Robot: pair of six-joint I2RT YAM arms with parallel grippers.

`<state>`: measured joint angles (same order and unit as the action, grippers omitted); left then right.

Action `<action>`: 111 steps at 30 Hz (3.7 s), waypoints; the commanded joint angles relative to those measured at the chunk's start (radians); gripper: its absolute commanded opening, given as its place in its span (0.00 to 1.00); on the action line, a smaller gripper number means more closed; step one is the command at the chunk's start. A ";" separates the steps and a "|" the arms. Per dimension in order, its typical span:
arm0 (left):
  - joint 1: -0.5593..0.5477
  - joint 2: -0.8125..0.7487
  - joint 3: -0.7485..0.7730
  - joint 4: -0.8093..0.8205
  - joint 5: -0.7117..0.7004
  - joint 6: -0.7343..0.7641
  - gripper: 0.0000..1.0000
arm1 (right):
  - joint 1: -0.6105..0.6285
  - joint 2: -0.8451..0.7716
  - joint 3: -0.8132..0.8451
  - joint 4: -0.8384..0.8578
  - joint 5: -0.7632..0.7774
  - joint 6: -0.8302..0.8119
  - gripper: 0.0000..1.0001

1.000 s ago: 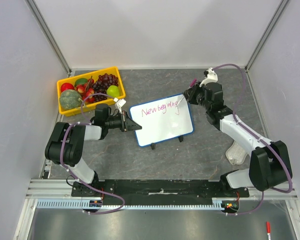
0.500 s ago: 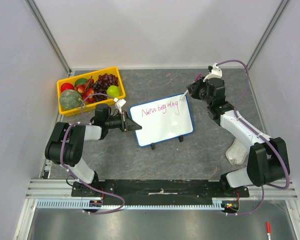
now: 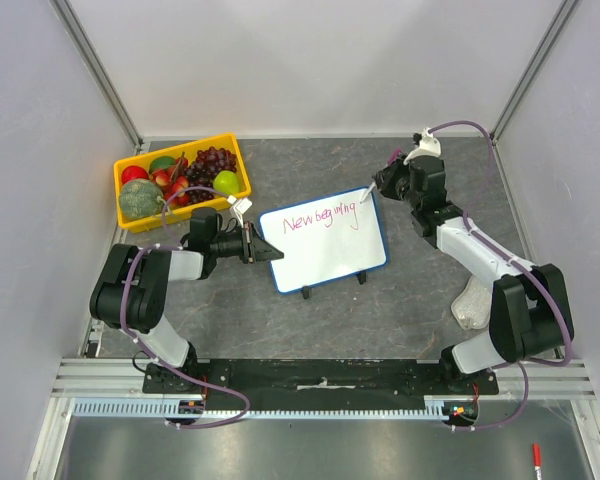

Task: Write a sentence on the whiteboard
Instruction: Write with the whiteboard marker on the whiteboard.

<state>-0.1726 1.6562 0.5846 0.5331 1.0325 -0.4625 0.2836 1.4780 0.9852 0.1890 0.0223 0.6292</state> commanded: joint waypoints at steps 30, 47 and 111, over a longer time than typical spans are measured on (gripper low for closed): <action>-0.004 -0.004 0.012 -0.027 -0.074 0.068 0.02 | -0.012 -0.004 -0.037 0.013 0.004 -0.025 0.00; -0.002 -0.004 0.012 -0.027 -0.074 0.068 0.02 | -0.021 -0.009 -0.060 0.050 -0.082 0.010 0.00; -0.111 -0.766 -0.114 -0.325 -0.819 0.202 0.68 | 0.289 -0.519 -0.220 -0.005 -0.019 -0.102 0.00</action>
<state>-0.1917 1.1282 0.4747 0.3485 0.5945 -0.3695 0.5678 0.9691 0.7300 0.1635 0.0338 0.5041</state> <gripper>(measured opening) 0.673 0.185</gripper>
